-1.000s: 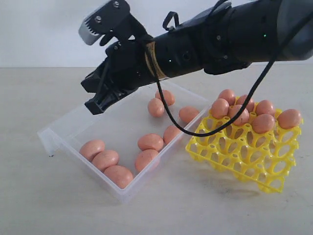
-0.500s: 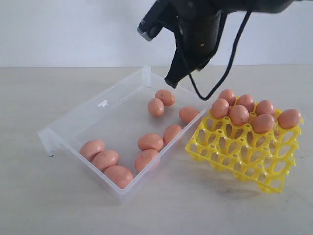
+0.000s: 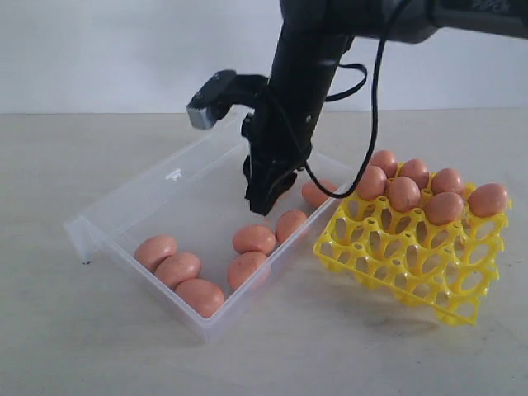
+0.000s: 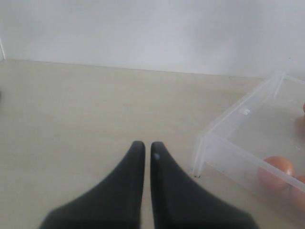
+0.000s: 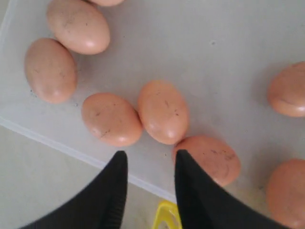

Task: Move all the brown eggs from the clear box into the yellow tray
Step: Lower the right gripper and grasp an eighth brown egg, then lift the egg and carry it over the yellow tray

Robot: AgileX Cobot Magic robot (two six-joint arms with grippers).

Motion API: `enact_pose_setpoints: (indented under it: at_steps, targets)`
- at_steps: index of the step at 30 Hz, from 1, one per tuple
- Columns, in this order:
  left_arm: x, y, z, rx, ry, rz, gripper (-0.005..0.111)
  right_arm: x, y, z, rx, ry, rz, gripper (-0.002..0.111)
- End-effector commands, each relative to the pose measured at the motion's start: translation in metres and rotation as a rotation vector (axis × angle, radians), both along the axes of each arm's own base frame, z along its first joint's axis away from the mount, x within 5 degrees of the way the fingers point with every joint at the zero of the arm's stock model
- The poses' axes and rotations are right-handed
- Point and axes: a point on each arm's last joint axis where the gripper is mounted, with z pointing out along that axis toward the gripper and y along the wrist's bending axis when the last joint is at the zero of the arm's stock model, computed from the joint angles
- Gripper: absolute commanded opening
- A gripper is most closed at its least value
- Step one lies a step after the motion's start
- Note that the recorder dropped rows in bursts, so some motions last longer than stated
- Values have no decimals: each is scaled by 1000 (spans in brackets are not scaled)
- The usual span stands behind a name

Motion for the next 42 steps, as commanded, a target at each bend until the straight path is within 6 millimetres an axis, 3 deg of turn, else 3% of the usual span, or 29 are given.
enact_pose_setpoints:
  at_steps: [1, 5, 11, 20, 22, 25, 27, 29, 33, 37, 40, 42]
  targets:
    - [0, 0, 0, 0, -6, -3, 4, 1, 21, -23, -11, -33, 111, 43]
    - [0, 0, 0, 0, -6, -3, 4, 14, 30, -42, 5, -122, 112, 43]
    - [0, 0, 0, 0, -6, -3, 4, 17, 28, -59, -43, -104, 126, 43]
    - [0, 0, 0, 0, -6, -3, 4, 28, 30, -107, -88, -95, 121, 42]
    - [0, 0, 0, 0, -6, -3, 4, 28, 30, -107, -86, -96, 103, 31]
    - [0, 0, 0, 0, -6, -3, 4, 29, 30, -106, -85, -110, 98, 0]
    - [0, 0, 0, 0, -6, -3, 4, 29, 30, -106, -84, -100, 71, 0]
    - [0, 0, 0, 0, -6, -3, 4, 28, 29, -101, -76, -83, -1, 0]
    - [0, 0, 0, 0, -6, -3, 4, 27, 29, -69, -32, -129, -65, 0]
    - [0, 0, 0, 0, -6, -3, 4, 27, 31, -9, 143, -258, -256, 0]
    - [0, 0, 0, 0, -6, -3, 4, 15, 30, 37, 362, -329, -382, 0]
    - [0, 0, 0, 0, -6, -3, 4, 1, 24, 48, 484, -371, -457, 0]
